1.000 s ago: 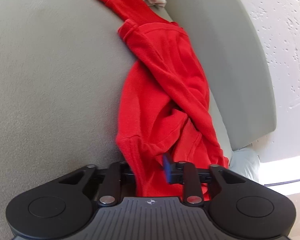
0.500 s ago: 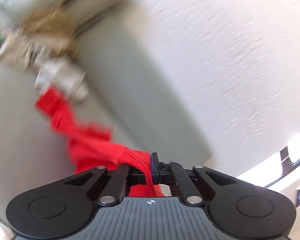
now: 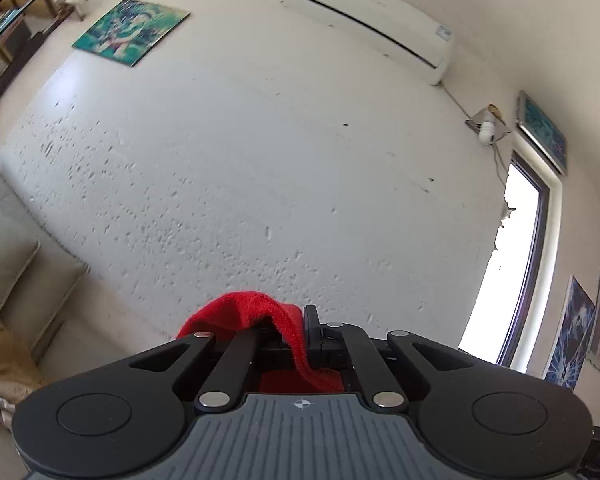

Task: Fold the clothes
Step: 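Lift the red T-shirt by its hem with both grippers and shake it out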

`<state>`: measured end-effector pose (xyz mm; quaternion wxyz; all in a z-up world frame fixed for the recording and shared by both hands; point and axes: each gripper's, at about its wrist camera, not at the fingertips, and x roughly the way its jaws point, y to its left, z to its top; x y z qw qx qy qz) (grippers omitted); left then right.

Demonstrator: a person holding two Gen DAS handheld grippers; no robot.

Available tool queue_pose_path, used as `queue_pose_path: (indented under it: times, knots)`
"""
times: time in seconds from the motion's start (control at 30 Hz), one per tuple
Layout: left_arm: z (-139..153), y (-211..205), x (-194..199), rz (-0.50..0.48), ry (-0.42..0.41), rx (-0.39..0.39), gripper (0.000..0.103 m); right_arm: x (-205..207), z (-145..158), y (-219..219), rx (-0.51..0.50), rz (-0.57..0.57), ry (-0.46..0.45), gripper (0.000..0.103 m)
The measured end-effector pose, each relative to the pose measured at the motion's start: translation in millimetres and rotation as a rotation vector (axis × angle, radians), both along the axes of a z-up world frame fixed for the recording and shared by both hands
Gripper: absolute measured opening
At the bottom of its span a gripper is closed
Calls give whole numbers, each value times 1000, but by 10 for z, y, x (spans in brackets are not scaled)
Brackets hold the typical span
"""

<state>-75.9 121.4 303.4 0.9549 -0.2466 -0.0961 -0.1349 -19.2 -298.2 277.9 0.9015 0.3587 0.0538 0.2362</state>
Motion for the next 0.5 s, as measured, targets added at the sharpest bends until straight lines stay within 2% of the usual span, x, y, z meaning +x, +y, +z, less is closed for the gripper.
queue_pose_path:
  times: [0.2, 0.33, 0.43, 0.5]
  knots:
    - [77, -40, -340, -45, -63, 35, 2, -345, 178, -154, -54, -35, -54, 2]
    - [94, -95, -457, -55, -71, 74, 2, -576, 296, -257, -90, -58, -90, 2]
    - [50, -114, -297, -65, -26, 94, 2, -748, 385, -334, -117, -75, -116, 2]
    - [-54, -117, -40, -95, 68, 91, 3, -864, 444, -386, -135, -87, -134, 3]
